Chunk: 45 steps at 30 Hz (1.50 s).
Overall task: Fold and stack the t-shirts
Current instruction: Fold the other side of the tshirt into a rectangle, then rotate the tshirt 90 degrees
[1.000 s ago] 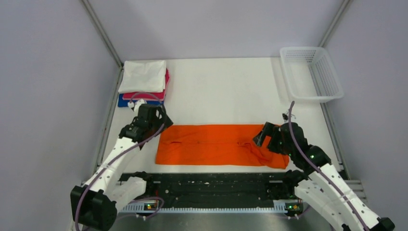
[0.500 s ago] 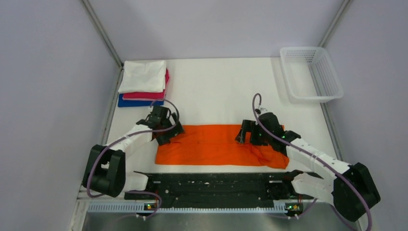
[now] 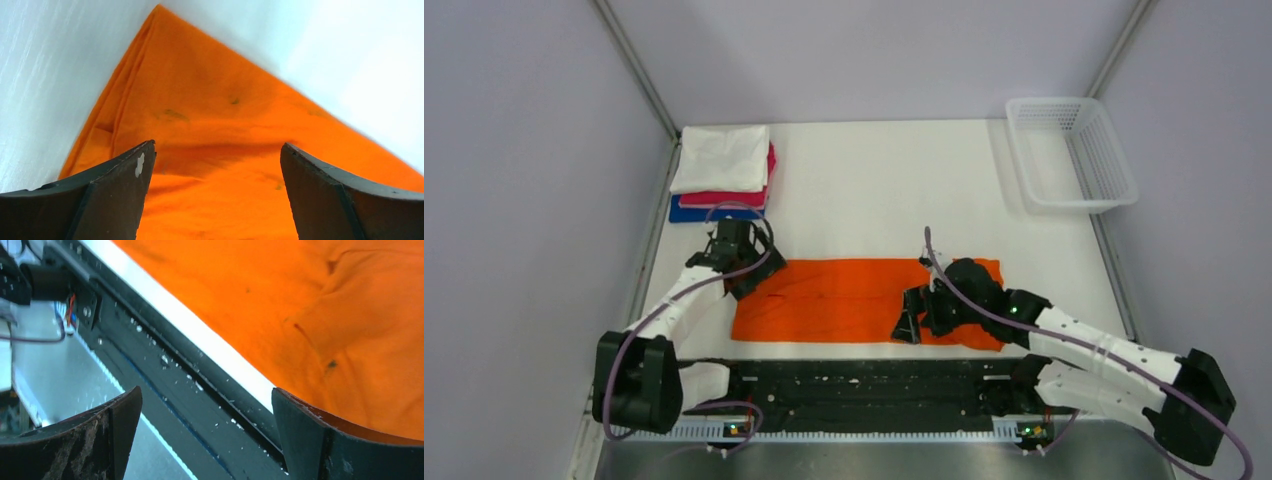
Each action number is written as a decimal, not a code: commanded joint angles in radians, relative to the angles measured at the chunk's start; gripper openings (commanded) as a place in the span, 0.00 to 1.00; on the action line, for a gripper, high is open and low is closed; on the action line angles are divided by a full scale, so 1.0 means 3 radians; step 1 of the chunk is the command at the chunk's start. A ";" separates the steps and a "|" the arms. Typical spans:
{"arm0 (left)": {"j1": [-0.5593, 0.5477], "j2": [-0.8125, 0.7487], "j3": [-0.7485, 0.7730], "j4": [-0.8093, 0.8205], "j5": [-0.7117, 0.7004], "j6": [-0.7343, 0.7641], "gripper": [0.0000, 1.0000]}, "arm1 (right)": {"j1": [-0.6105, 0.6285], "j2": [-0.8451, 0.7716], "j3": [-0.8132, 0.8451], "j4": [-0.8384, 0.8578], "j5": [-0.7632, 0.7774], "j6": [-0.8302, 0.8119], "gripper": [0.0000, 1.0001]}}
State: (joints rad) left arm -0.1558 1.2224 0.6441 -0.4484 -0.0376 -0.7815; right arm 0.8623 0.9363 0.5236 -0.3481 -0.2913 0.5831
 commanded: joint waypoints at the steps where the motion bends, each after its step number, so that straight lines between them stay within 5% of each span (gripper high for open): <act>1: -0.0004 -0.0283 0.0291 -0.0050 0.0160 0.0112 0.99 | 0.0005 -0.0351 0.0146 -0.0226 0.0702 0.0380 0.99; 7: -0.0286 -0.0251 0.0332 0.0169 0.0761 0.0351 0.99 | -0.0311 -0.0653 -0.0210 -0.0511 0.0994 0.1168 0.99; 12: -0.0509 0.0072 0.0129 0.0531 0.1385 0.0472 0.99 | -0.0788 -0.0557 -0.0484 -0.0312 0.0768 0.1156 0.99; 21: -0.0687 0.0525 -0.0167 0.0787 0.1256 0.0235 0.99 | -0.1852 0.1084 -0.0052 0.0560 0.0526 0.0503 0.99; 28: -0.1103 0.0639 -0.0241 0.1284 0.1365 -0.0406 0.99 | -0.2188 0.2747 0.1432 0.0842 0.0537 -0.0005 0.99; 37: -0.2126 0.1408 0.0673 0.1445 0.0703 -0.0982 0.99 | -0.2185 0.5193 0.4867 -0.0304 -0.0579 -0.0703 0.99; 42: -0.2390 0.2184 0.1607 0.1119 0.0667 -0.0900 0.99 | -0.1997 0.5732 0.5771 -0.0469 -0.0715 -0.0814 0.99; 45: -0.2420 0.2216 0.1847 0.0929 0.0560 -0.0776 0.99 | -0.1988 0.5797 0.6225 -0.0515 -0.0579 -0.0784 0.99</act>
State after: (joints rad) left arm -0.8658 1.8652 1.1179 -0.0772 0.2016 -1.0458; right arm 0.2321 2.5931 2.2738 -0.3641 -0.4816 0.3916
